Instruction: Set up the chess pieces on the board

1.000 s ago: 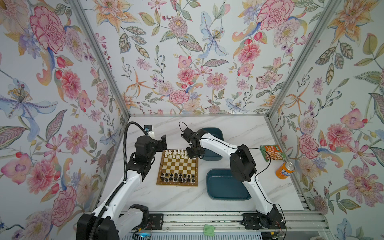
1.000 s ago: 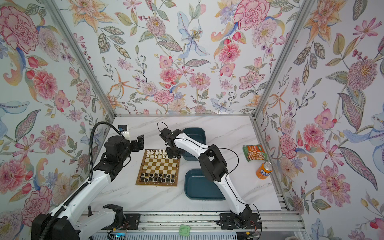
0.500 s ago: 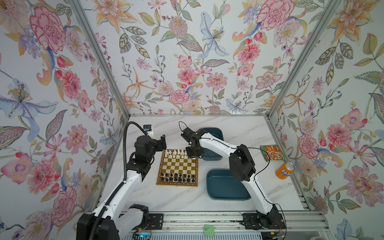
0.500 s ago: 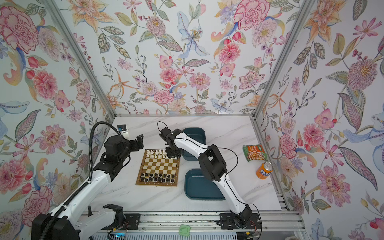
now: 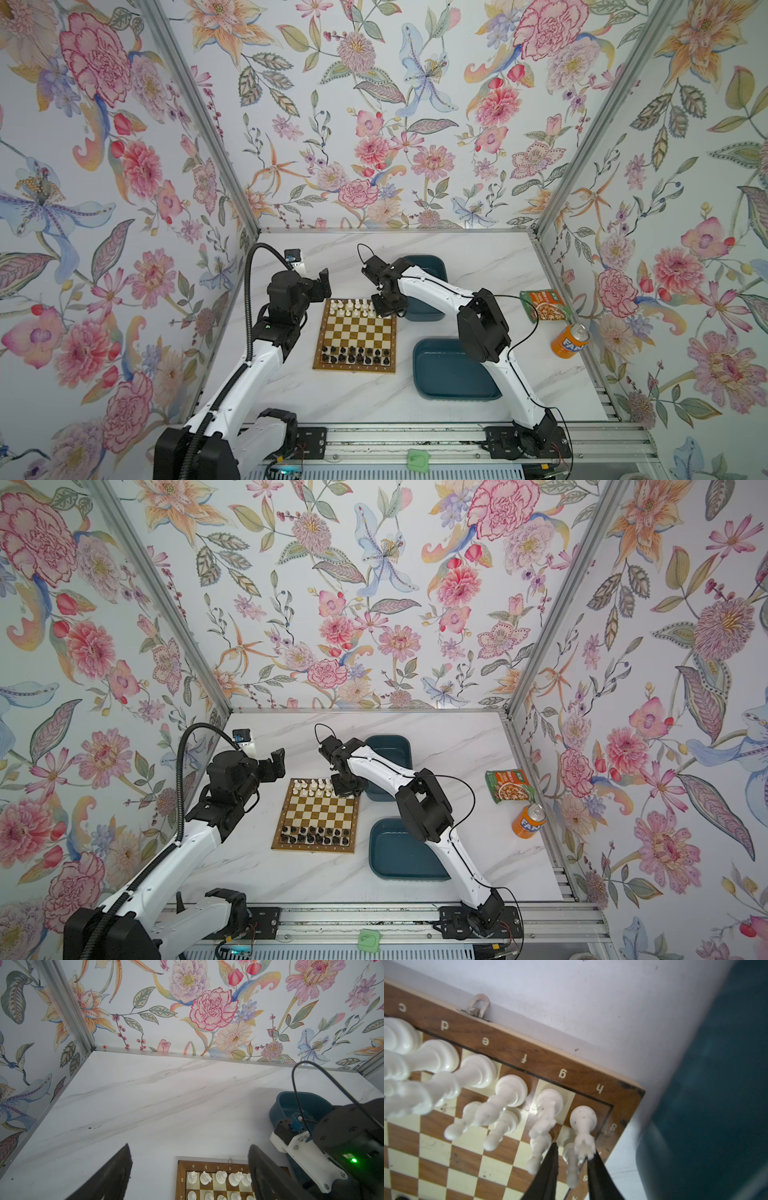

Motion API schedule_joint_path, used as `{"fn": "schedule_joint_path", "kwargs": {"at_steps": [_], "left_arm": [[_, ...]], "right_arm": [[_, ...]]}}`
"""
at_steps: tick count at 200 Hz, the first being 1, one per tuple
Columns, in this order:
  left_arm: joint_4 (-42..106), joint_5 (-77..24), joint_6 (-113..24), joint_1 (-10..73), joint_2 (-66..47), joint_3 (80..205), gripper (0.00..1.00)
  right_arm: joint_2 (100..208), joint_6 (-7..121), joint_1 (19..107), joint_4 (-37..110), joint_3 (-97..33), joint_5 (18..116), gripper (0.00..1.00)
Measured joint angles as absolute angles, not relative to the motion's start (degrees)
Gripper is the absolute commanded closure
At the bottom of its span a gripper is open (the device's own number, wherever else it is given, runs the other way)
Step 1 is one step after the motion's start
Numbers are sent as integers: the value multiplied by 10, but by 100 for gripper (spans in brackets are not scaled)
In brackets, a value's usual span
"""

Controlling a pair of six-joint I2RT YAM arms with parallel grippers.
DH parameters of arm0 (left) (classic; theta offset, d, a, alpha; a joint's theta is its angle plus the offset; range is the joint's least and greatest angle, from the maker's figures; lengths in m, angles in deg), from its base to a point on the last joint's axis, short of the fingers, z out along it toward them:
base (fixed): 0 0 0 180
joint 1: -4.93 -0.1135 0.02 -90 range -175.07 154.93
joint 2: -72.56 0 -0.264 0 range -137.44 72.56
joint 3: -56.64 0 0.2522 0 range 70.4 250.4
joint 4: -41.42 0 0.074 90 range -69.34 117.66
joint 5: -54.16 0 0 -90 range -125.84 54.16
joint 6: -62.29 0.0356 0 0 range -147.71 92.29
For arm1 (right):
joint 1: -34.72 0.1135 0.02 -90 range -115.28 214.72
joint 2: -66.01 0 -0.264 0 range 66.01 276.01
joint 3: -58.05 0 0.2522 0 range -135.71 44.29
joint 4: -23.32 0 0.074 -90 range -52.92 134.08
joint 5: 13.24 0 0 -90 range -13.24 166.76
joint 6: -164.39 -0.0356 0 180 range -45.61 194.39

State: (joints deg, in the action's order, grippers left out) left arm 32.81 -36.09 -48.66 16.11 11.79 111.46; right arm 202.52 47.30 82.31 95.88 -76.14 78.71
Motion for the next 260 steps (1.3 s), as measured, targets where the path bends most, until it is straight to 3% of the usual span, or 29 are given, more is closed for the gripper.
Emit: {"fn": "schedule_joint_path", "kwargs": {"at_steps": [56, 117, 130, 143, 166, 209, 260], "left_arm": [[329, -361, -486, 160, 119, 1115, 11], [328, -363, -464, 158, 127, 1116, 8], [328, -366, -457, 158, 128, 1118, 1], [328, -374, -451, 157, 130, 1119, 1], [329, -393, -447, 146, 131, 1121, 1], [341, -434, -429, 82, 141, 1115, 1], [453, -453, -385, 20, 169, 1029, 0]], "right_arm": [[2022, 467, 823, 959, -761, 790, 69], [1982, 463, 824, 959, -762, 814, 52], [1970, 465, 824, 959, -763, 820, 43], [1956, 469, 823, 959, -766, 827, 34], [1924, 484, 821, 959, -766, 842, 0], [1802, 542, 777, 932, -696, 886, 1], [1575, 578, 596, 828, -459, 911, 1]]}}
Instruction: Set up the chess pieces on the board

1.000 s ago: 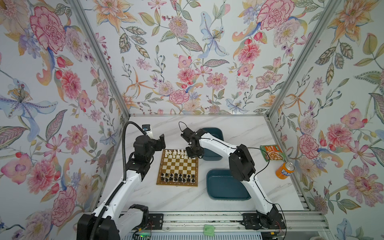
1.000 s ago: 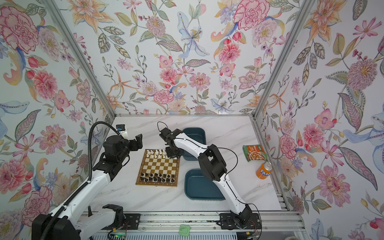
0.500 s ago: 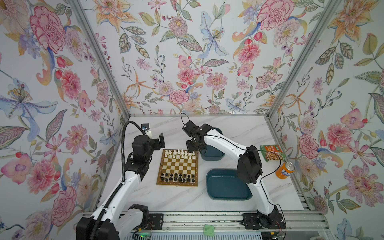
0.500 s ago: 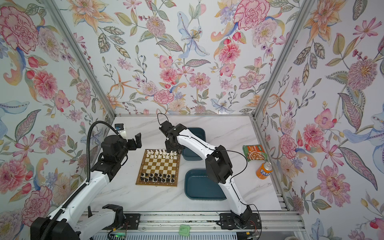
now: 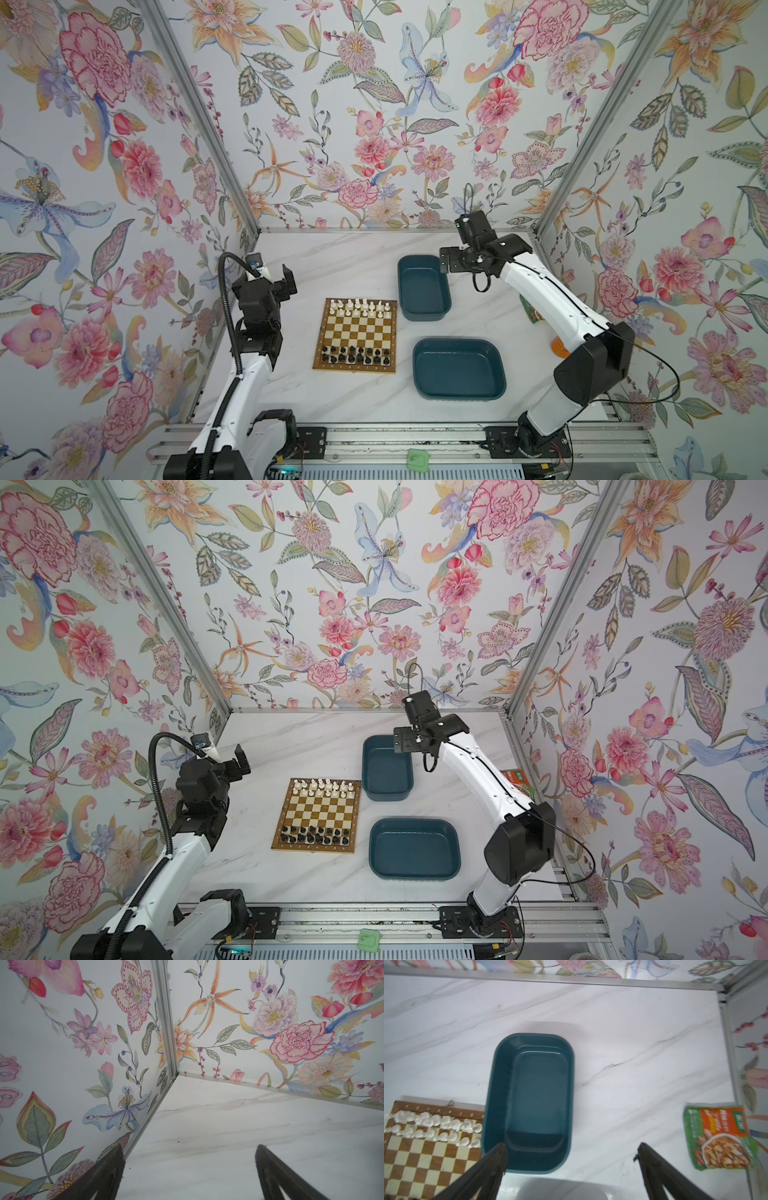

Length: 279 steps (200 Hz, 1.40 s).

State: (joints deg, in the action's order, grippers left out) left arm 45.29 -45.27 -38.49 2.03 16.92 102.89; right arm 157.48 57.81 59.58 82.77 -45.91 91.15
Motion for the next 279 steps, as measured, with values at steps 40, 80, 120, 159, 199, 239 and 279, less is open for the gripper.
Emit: {"fn": "schedule_joint_path", "kwargs": {"at_steps": [40, 80, 120, 159, 199, 239, 279], "left_arm": [[606, -446, -375, -4, 157, 867, 1], [705, -411, -364, -11, 132, 826, 1], [803, -374, -360, -11, 93, 792, 1], [918, -353, -360, -11, 3, 767, 1], [1025, -346, -367, -11, -93, 766, 1], [1074, -333, -364, -7, -101, 765, 1], [1098, -333, -343, 24, -138, 768, 1]], "right_arm": [[1432, 618, 538, 685, -218, 939, 1], [1329, 684, 520, 446, 53, 952, 1], [1337, 748, 500, 291, 118, 978, 1], [1358, 774, 453, 153, 165, 956, 1], [1403, 786, 435, 41, 213, 916, 1], [1475, 792, 424, -53, 219, 891, 1], [1515, 790, 396, -132, 232, 863, 1]]}}
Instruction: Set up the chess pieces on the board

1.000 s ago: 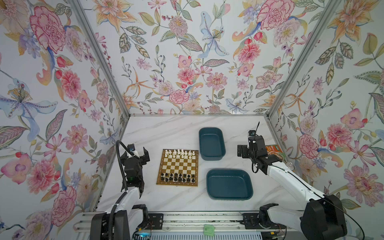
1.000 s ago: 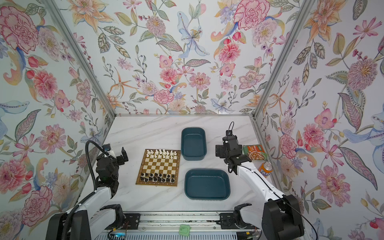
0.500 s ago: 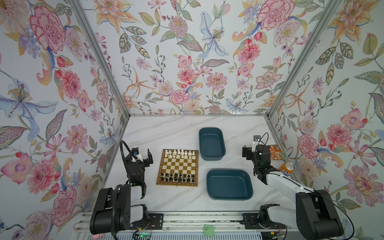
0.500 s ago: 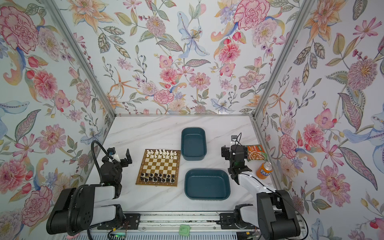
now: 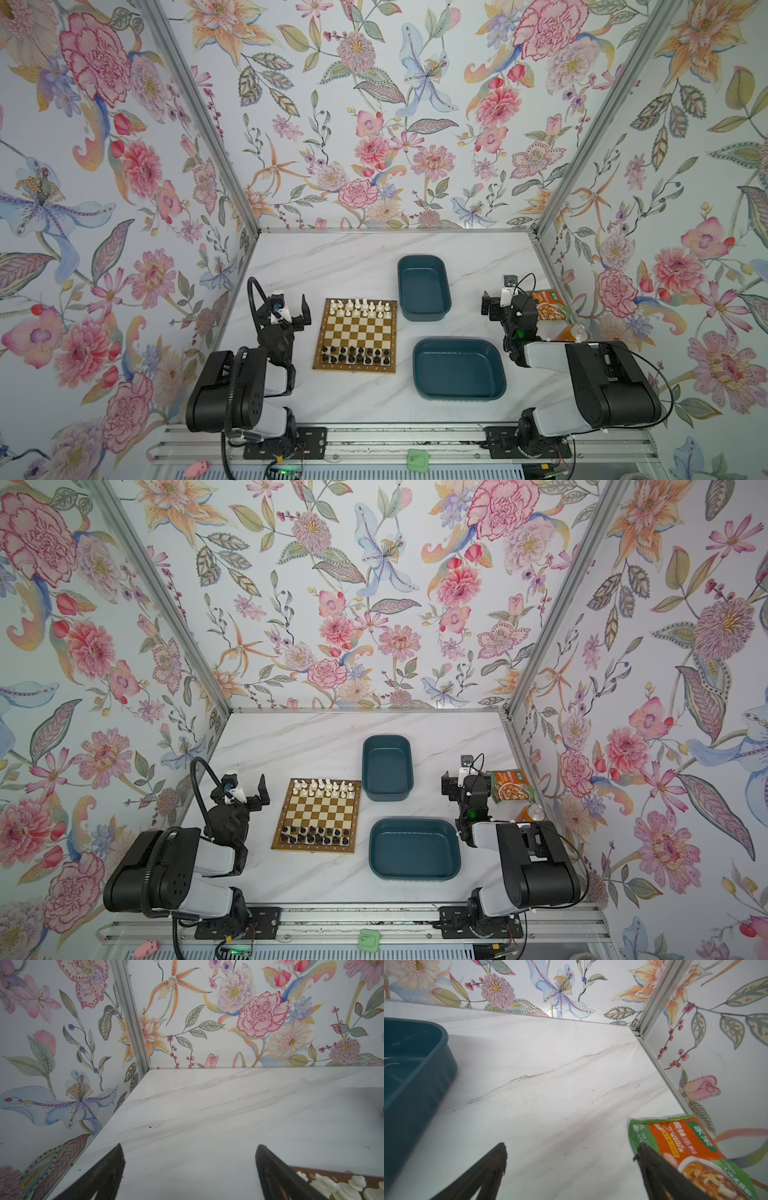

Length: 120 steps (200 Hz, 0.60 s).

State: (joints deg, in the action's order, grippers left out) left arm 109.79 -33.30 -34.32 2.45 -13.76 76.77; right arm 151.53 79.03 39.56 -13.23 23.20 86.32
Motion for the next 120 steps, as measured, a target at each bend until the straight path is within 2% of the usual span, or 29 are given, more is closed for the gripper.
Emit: {"fn": "schedule_joint_path", "kwargs": {"at_steps": [42, 120], "left_arm": [[1103, -359, -333, 38, -176, 774, 1], [1075, -411, -312, 67, -176, 816, 1]], "right_arm": [[1540, 784, 377, -221, 279, 837, 1], [1544, 771, 351, -241, 278, 786, 1]]}}
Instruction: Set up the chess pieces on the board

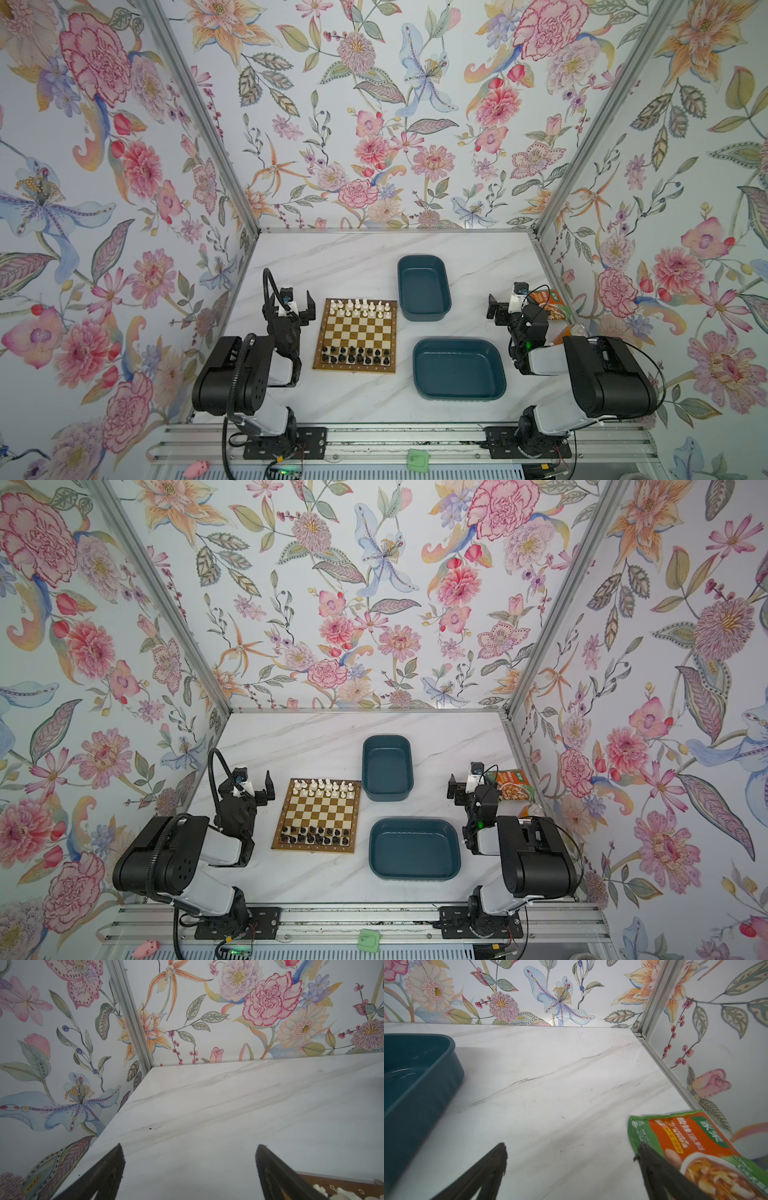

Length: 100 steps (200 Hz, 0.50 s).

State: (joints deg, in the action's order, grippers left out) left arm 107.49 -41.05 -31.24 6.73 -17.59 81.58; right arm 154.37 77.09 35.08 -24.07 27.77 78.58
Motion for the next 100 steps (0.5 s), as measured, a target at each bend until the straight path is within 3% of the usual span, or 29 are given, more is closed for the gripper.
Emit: {"fn": "schedule_joint_path", "kwargs": {"at_steps": [100], "left_arm": [[1069, -462, -296, 87, -176, 818, 1]], "right_arm": [[1544, 769, 357, -241, 278, 787, 1]]}}
